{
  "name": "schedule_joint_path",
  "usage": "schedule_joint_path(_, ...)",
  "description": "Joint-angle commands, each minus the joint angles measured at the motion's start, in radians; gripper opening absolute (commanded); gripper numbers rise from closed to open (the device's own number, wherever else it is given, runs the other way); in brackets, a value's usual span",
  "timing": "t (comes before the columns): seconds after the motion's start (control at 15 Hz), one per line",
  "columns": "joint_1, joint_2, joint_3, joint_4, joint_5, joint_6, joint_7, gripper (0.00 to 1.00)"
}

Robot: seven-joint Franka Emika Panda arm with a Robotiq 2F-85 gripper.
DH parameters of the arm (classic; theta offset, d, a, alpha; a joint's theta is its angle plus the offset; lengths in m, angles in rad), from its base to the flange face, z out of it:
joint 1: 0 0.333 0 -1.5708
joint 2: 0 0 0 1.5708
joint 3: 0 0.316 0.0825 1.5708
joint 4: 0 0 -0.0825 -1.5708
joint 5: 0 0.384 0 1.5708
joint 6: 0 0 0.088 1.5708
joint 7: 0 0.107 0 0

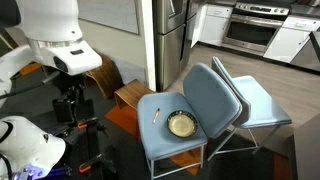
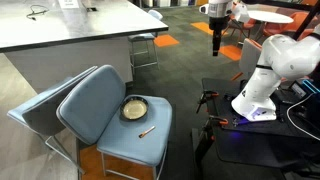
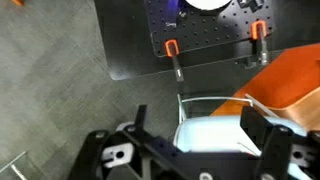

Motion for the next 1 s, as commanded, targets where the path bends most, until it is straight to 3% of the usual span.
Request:
schedule_joint_path(0.0, 0.013, 0.0, -0.011, 0.002, -0.006, -0.003, 0.008, 1.0)
schedule_joint_path(0.47, 0.013, 0.0, -0.011, 0.002, -0.006, -0.003, 0.008, 1.0)
schedule_joint_path(0.93, 0.068, 0.266, -0.012, 0.147, 0.013, 0.15, -0.017, 1.0)
